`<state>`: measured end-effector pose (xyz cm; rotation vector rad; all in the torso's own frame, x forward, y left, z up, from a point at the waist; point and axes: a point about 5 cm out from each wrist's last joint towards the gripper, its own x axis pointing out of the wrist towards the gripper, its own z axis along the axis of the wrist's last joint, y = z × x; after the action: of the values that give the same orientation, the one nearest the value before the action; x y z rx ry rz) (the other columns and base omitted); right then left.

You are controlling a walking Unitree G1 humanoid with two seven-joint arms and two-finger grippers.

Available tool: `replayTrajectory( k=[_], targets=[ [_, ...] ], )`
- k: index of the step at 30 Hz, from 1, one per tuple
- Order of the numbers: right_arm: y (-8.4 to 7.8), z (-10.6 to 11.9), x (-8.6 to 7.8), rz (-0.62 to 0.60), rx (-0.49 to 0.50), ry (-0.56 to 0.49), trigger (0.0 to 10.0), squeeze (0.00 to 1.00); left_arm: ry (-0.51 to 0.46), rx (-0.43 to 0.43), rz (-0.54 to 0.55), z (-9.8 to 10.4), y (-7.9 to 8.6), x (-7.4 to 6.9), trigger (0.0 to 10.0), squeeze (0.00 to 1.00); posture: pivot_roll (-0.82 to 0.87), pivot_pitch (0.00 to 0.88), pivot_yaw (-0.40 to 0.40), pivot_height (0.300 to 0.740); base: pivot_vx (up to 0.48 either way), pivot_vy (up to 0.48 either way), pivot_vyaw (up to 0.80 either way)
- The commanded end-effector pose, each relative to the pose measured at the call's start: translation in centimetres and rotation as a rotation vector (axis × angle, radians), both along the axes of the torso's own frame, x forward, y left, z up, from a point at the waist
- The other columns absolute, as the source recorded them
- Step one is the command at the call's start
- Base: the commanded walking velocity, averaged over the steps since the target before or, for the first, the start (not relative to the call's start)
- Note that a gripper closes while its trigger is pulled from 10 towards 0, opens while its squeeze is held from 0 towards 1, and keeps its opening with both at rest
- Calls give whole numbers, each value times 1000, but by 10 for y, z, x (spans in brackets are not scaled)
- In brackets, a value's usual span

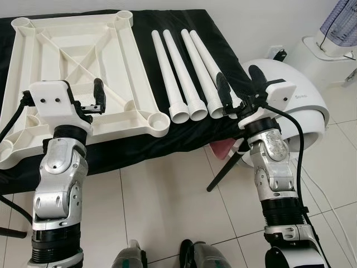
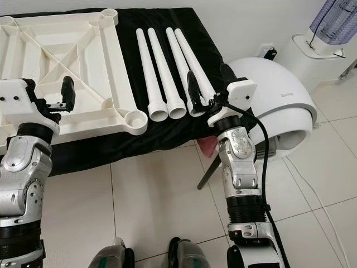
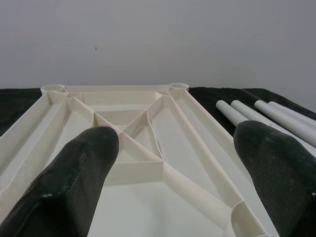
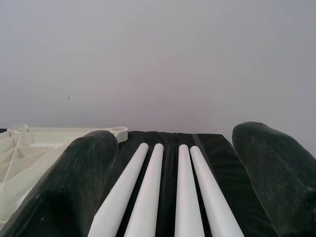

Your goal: Building children table

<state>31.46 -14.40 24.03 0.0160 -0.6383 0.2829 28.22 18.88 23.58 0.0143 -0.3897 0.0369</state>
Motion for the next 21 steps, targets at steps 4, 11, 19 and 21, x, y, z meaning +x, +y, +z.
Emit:
replayTrajectory(
  k=[4,11,19,21],
  targets=[
    [3,-7,1,15,0,37,10000,0,11,16,6,-6,-2,9,10000,0,45,72,-40,740,0,0,0],
    [4,-7,7,13,-6,49,10000,0,12,14,-1,-6,-4,20,10000,0,30,26,-26,740,0,0,0],
    [2,-4,11,-13,7,34,10000,0,56,1,-25,-10,-11,38,10000,0,-7,0,-2,740,0,0,0],
    [0,-1,13,-29,12,20,10000,0,55,-1,-47,-8,-17,47,10000,0,-23,0,3,740,0,0,0]
  ],
)
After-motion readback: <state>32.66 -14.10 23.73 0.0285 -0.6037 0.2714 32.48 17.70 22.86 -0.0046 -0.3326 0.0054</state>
